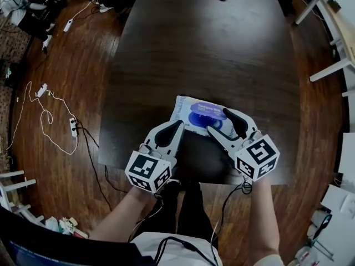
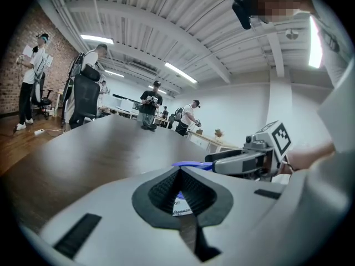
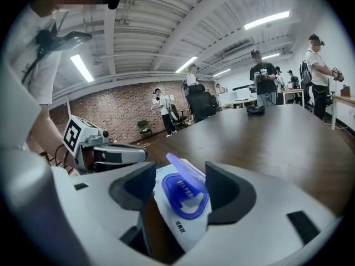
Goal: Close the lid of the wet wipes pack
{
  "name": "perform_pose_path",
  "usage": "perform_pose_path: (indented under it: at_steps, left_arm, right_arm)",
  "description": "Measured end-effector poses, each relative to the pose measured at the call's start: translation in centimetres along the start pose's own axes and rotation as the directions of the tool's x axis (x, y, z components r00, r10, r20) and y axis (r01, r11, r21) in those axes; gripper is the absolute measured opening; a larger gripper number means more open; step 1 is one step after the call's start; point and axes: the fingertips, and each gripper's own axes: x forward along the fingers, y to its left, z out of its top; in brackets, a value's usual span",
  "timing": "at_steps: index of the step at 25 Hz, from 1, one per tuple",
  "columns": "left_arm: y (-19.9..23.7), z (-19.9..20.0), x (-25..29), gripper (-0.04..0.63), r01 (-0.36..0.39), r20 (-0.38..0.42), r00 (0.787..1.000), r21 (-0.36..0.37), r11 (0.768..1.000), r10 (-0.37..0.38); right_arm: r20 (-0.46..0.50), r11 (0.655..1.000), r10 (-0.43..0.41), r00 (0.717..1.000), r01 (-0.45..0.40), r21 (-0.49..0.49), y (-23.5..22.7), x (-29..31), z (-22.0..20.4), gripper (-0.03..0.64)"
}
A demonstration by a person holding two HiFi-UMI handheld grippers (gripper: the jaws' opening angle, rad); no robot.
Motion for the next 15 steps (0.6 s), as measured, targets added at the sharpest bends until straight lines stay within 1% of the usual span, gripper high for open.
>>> perform_pose_path:
  at_steps: [8, 15]
  left_arm:
    - [-0.9, 0.3, -1.4, -0.003, 0.006, 0.012, 1.0, 0.011, 1.0, -0.006]
    - [-0.3, -0.2, -2.6, -0.003, 0.001, 0.006, 1.0, 0.007, 1.0, -0.001]
  right_arm:
    - [-0.025, 1.0, -0.007, 1.0, 0.007, -0.003, 1.3, -0.3, -1.4, 0.268]
    - [-0.105, 0.999, 0.018, 0.994, -0.023, -0.045, 3.4, 1.4, -3.1, 0.268]
